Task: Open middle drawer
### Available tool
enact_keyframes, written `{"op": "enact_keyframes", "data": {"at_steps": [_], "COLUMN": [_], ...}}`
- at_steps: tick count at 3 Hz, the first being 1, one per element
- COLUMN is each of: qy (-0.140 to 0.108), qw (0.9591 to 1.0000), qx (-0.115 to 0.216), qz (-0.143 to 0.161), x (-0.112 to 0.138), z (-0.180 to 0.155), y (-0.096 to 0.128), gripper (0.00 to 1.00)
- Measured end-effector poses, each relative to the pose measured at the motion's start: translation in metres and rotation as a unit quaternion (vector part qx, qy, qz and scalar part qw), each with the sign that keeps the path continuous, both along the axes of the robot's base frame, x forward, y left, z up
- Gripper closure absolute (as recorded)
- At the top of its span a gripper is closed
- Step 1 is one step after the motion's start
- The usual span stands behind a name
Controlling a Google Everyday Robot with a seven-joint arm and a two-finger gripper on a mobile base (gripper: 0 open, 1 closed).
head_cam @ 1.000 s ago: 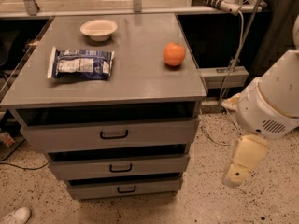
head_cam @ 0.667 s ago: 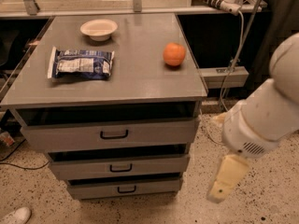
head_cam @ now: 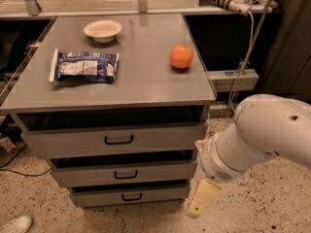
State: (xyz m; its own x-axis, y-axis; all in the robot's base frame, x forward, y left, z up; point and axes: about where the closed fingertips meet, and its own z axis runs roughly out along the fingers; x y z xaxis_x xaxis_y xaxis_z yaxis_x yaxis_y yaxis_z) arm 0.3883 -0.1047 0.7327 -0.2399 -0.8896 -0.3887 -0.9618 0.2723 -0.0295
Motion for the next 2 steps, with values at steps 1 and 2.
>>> {"op": "enact_keyframes", "data": {"at_steps": [1,2], "qy": [0.000,-0.002], "qw": [1.0000,0.9999], "qx": [0.000,0.014], "qz": [0.000,-0.003], "x": [0.000,-0.005], "z": [0.000,-0.026], "y": [0.000,0.016], "gripper": [0.00,0.00]}}
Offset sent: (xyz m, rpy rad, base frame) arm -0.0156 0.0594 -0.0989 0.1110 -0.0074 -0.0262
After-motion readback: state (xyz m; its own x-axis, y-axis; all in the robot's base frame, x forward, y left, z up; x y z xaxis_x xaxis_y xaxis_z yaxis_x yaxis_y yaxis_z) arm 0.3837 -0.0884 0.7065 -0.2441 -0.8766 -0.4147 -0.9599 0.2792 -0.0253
